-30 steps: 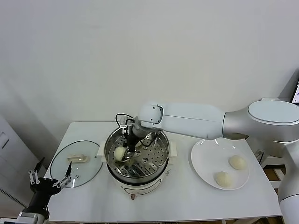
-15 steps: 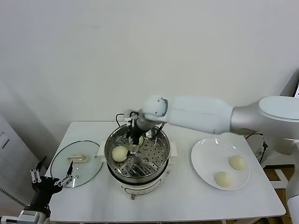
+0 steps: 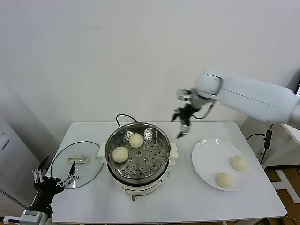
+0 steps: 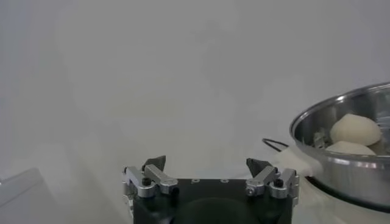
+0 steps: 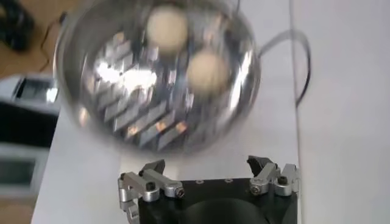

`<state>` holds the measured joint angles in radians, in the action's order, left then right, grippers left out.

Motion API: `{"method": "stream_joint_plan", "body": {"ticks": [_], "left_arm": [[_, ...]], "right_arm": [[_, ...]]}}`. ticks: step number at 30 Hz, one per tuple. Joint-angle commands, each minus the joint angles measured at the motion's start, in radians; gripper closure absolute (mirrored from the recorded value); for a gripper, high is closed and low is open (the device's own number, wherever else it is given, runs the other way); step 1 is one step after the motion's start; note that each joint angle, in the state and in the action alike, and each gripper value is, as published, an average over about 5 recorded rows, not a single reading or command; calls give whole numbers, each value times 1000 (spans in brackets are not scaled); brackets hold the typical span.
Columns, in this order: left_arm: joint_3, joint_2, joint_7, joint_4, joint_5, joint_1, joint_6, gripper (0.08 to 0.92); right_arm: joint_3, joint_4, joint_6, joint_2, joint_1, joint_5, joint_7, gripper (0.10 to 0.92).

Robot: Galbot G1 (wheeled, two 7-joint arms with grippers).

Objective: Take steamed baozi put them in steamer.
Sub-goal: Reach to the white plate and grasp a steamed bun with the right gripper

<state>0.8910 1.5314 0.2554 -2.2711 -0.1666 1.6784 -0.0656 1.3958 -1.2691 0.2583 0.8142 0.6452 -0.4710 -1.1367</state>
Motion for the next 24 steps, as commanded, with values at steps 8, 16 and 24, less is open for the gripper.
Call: {"method": "stream_joint_plan", "body": {"ticks": [8,16,24], "left_arm": [[-2,5,-2,-11,-26,16,-1,177],[1,7,-2,-15,-32,24,-2,177],[4,11,-2,-14,-31,31,1,177]], "right_arm": [[-246,4,-154,-297,-471,413,-99,203],[-291,14,-151,-266,-530,437,-96,203],[-294,40,-151,-227,-542,451,-74,203]]}}
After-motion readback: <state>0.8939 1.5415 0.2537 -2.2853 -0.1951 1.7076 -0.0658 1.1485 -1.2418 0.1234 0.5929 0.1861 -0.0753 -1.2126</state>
